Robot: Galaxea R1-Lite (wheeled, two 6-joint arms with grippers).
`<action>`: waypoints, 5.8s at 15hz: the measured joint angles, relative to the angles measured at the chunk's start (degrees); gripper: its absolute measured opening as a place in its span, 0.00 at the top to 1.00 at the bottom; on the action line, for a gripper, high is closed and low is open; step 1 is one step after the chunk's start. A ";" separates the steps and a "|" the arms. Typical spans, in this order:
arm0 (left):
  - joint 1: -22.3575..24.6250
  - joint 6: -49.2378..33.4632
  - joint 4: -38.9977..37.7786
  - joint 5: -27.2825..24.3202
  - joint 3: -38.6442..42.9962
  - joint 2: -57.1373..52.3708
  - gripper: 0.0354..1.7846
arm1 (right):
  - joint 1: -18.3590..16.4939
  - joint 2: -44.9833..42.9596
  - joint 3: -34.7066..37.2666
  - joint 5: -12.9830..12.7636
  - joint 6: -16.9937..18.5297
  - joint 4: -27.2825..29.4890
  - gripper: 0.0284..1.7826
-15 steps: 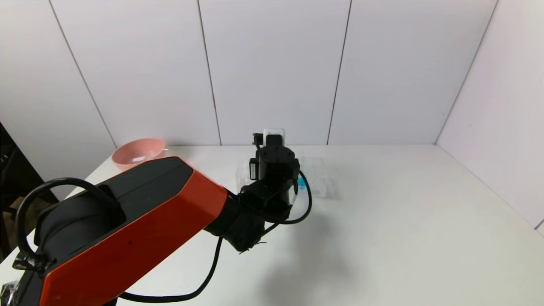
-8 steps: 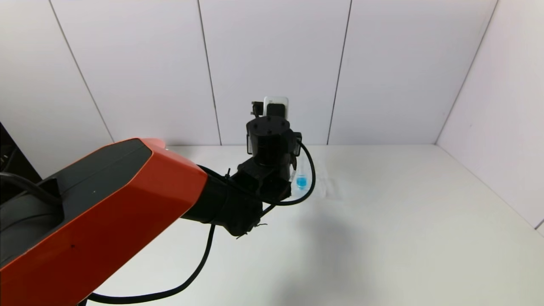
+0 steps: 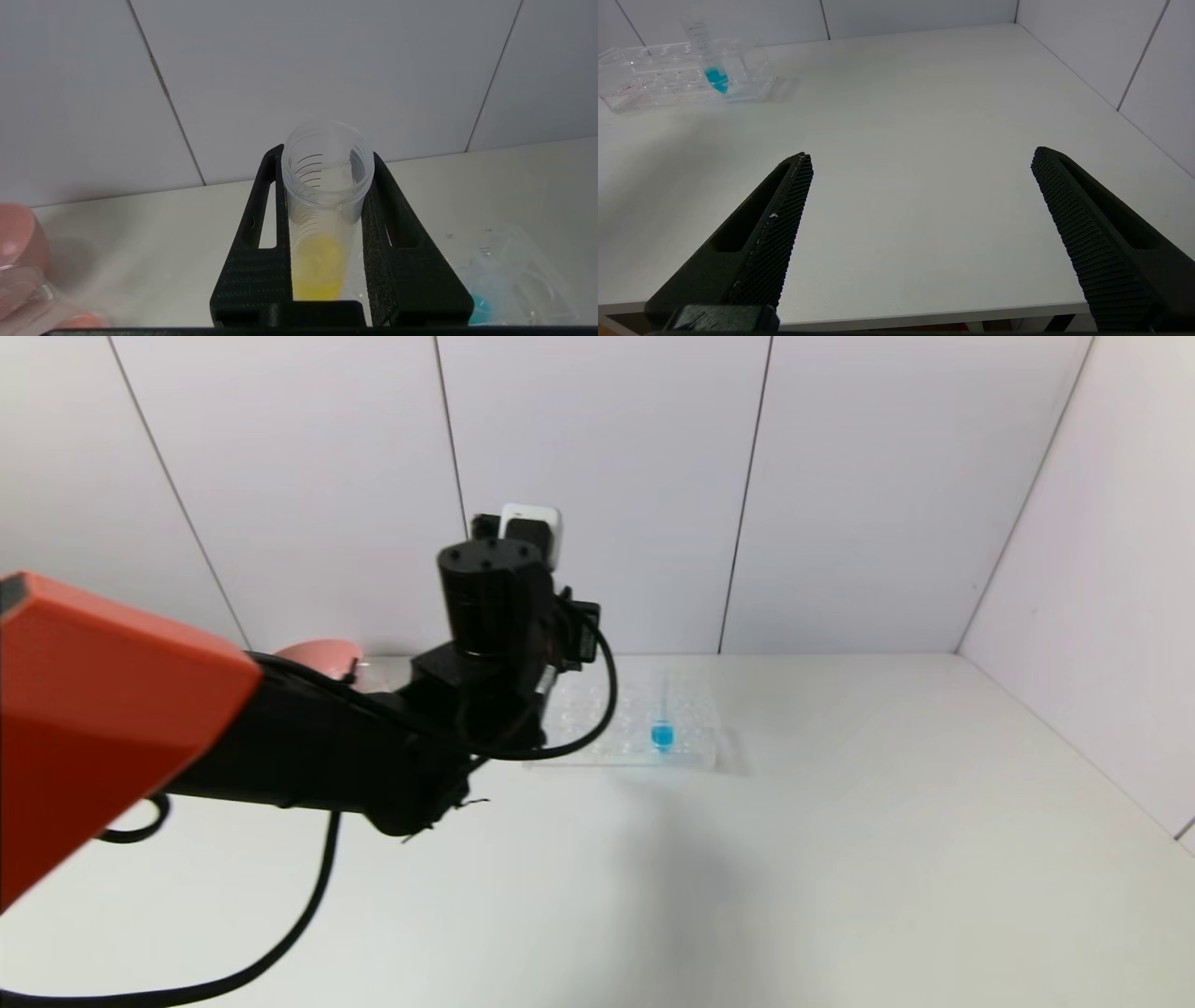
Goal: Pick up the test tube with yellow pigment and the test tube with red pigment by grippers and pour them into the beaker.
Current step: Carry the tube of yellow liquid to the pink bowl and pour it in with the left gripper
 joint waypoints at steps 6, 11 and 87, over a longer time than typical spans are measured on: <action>24.95 0.00 21.97 -28.04 12.51 -23.34 0.77 | 0.00 0.00 0.00 0.00 0.02 -0.02 0.04; 48.90 8.11 38.66 -55.33 10.86 -29.25 0.77 | 0.02 0.00 0.00 -0.02 0.02 0.00 0.04; 31.12 59.82 95.37 -5.46 -48.38 11.11 0.77 | 0.00 0.00 0.00 -0.02 0.02 0.02 0.04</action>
